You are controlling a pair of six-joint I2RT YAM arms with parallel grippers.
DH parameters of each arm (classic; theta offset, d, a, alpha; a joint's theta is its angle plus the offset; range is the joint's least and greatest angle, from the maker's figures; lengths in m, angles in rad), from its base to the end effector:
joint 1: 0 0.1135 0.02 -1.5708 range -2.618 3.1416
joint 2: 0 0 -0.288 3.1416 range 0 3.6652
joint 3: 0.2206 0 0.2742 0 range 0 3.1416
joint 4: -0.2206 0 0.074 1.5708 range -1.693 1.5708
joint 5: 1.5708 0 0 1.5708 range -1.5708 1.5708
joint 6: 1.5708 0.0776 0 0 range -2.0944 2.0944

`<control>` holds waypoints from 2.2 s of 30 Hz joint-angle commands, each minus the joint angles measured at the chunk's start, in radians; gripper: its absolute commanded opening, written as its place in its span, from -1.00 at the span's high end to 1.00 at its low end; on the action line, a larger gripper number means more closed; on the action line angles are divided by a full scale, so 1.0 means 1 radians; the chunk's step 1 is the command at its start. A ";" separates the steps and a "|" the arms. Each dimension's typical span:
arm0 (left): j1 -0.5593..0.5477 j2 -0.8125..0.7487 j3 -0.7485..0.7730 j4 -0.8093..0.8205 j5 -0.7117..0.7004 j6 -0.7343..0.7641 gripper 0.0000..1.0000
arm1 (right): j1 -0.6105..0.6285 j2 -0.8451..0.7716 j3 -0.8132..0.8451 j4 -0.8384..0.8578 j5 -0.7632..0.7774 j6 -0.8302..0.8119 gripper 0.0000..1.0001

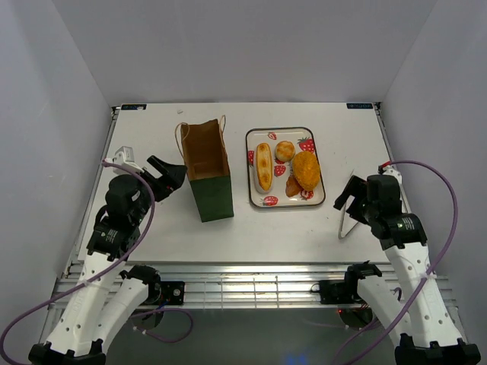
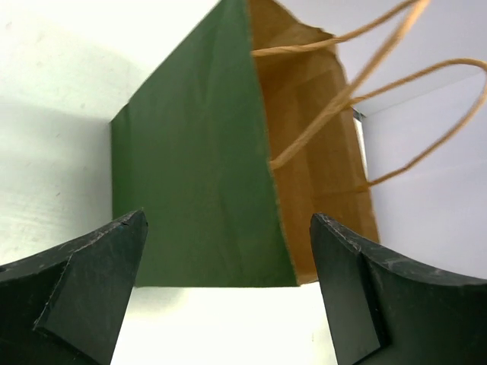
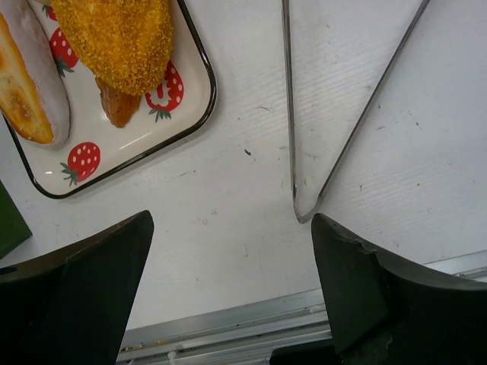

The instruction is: Place the fake bread into the paper bag

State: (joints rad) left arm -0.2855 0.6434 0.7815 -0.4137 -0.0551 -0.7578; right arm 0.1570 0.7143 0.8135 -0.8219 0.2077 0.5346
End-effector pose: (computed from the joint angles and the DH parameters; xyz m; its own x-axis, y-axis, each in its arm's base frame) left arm 0.1855 -0.0500 0.3413 -0.3480 -0.6131 -0.7092 -0.0121 0.7594 -0.6505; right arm 0.1755 0.0116 0.2892 -0.5622 0.4158 -0.7149 0.3326 0.9051 0.2648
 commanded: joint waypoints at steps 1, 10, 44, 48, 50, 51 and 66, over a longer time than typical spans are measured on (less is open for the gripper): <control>-0.004 -0.022 0.021 -0.120 -0.104 -0.066 -0.96 | -0.005 -0.056 -0.025 -0.048 0.038 0.014 -0.80; -0.032 -0.039 0.074 -0.117 -0.117 0.024 -0.96 | -0.005 -0.030 -0.125 0.045 0.105 0.067 -0.80; -0.285 -0.171 0.094 -0.037 -0.238 0.233 -0.96 | -0.010 0.562 -0.155 0.405 0.322 0.119 -0.91; -0.285 -0.188 0.085 -0.024 -0.232 0.242 -0.96 | -0.010 0.574 -0.166 0.409 0.323 0.143 -0.99; -0.285 -0.189 0.085 -0.023 -0.233 0.245 -0.96 | -0.008 0.554 -0.168 0.409 0.328 0.133 -1.00; -0.285 -0.189 0.085 -0.025 -0.233 0.248 -0.96 | -0.008 0.544 -0.168 0.411 0.328 0.127 -1.00; -0.299 -0.203 0.050 0.012 -0.222 0.255 -0.96 | -0.033 0.508 -0.160 0.325 0.410 0.113 -0.80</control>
State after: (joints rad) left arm -0.5720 0.4496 0.8284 -0.4179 -0.2771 -0.5247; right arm 0.1337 1.2030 0.6544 -0.4763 0.5682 0.6159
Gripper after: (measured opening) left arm 0.979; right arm 0.900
